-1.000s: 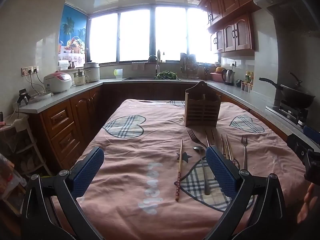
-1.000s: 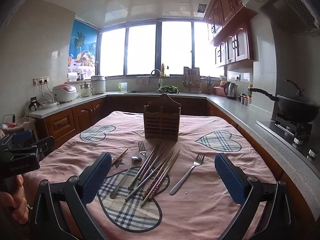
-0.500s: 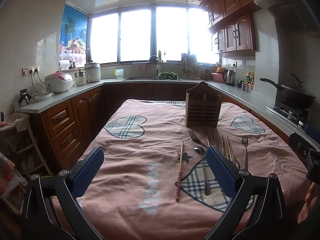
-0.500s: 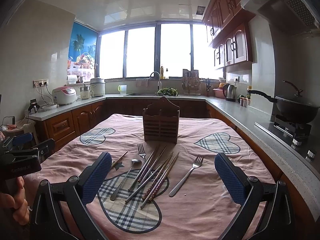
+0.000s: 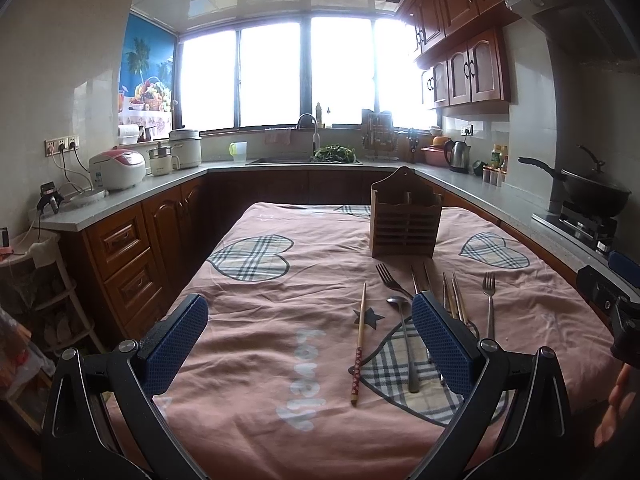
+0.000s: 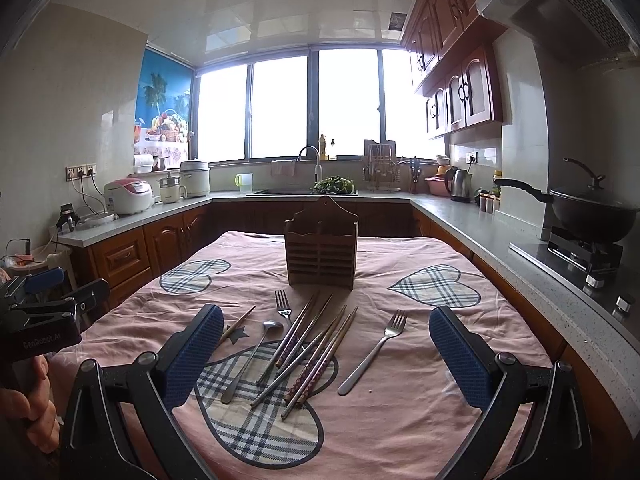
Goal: Organize utensils
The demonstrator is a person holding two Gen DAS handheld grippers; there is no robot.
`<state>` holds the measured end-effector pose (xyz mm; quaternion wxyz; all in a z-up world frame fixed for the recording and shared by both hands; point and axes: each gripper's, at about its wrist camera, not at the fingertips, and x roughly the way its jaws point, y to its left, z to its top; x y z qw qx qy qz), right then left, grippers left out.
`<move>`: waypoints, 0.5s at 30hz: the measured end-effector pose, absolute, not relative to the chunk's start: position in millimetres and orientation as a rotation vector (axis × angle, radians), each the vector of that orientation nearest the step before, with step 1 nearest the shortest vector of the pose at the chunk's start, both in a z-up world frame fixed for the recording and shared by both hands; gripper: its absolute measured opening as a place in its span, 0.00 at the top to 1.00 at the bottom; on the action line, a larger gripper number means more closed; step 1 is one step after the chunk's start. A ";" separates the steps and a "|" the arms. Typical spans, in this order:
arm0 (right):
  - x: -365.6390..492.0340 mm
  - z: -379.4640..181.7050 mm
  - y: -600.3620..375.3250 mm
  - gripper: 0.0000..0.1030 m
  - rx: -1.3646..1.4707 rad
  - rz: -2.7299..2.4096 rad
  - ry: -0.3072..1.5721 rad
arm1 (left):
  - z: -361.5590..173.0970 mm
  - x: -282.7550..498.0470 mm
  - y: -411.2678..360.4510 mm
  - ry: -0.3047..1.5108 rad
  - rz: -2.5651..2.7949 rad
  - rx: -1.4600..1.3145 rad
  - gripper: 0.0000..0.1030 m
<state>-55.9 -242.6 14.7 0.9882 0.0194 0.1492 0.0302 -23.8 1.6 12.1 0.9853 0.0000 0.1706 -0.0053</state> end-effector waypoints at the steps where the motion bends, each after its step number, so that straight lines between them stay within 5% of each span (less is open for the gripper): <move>1: -55.9 14.6 -242.4 0.00 0.038 0.061 0.299 | 12.0 -23.6 1.4 0.342 -0.012 0.000 0.00; 15: -53.9 13.0 -240.2 0.00 0.031 0.063 0.300 | 11.4 -23.2 2.4 0.340 -0.010 -0.003 0.00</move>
